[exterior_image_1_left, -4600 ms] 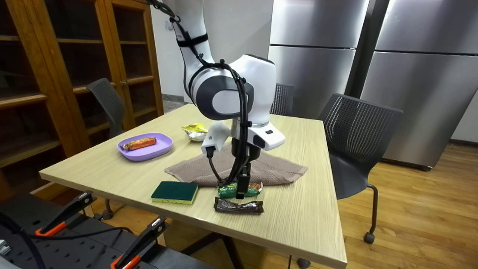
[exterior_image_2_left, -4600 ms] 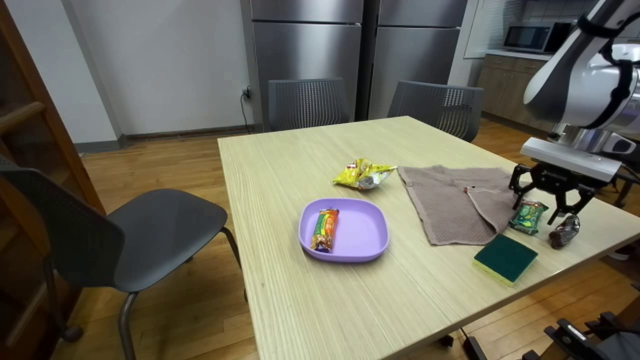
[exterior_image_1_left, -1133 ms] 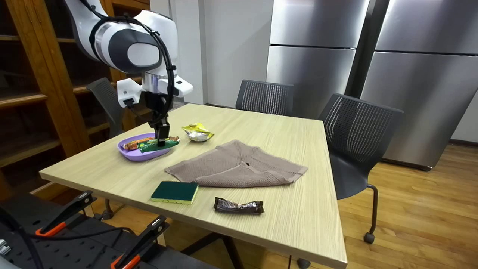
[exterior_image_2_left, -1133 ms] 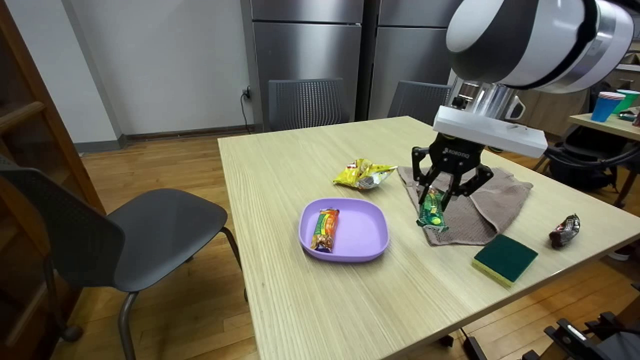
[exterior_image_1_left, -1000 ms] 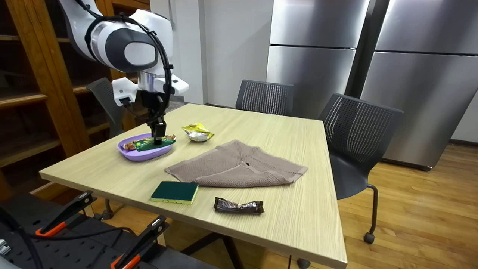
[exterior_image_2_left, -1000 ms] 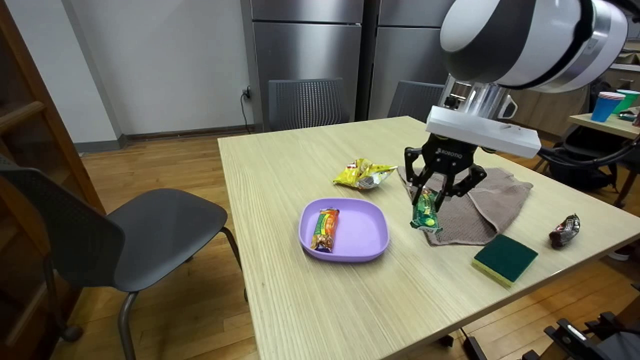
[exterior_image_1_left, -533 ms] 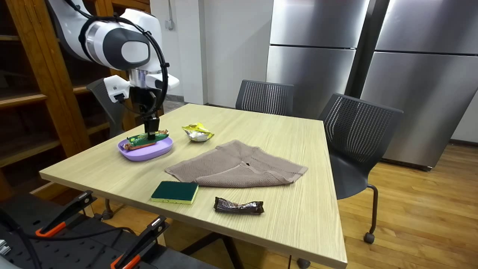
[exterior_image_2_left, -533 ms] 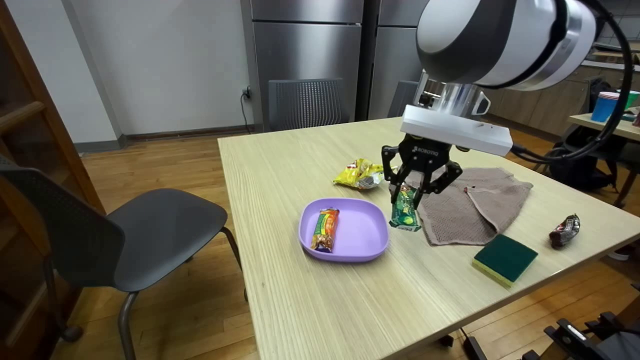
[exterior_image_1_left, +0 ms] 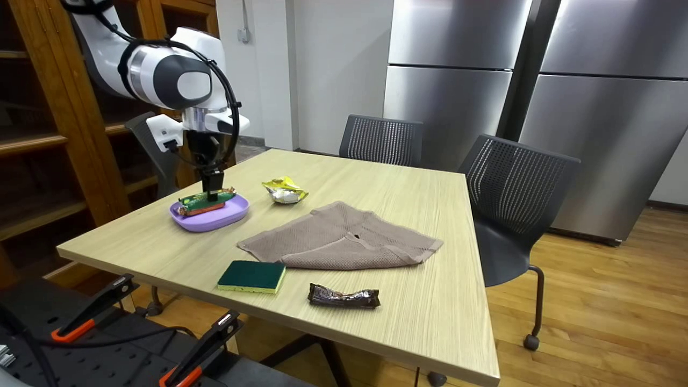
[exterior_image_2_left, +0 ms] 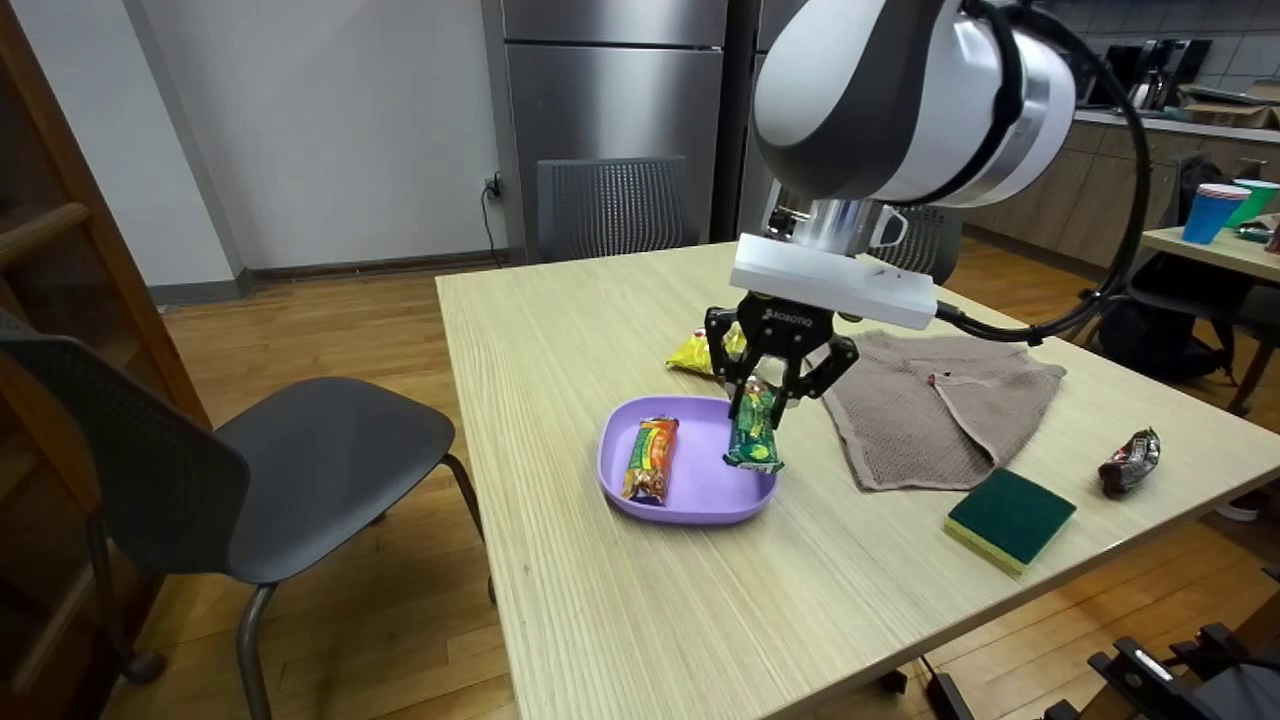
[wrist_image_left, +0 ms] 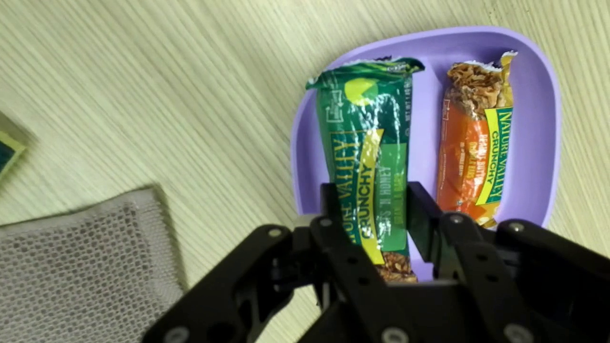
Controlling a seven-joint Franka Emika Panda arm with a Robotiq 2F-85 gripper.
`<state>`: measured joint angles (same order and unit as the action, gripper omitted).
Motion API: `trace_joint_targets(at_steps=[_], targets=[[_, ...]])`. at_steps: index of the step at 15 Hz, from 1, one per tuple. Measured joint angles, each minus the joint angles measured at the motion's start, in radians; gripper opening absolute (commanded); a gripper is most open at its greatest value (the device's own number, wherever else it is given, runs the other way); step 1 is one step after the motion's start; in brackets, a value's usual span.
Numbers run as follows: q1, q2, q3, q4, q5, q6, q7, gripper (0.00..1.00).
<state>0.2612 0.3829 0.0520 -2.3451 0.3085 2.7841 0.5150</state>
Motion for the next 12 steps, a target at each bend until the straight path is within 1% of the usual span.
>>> trace_joint_targets(at_steps=[12], targets=[[0.049,0.183,-0.014,0.180,-0.005,-0.002,0.048,0.13]])
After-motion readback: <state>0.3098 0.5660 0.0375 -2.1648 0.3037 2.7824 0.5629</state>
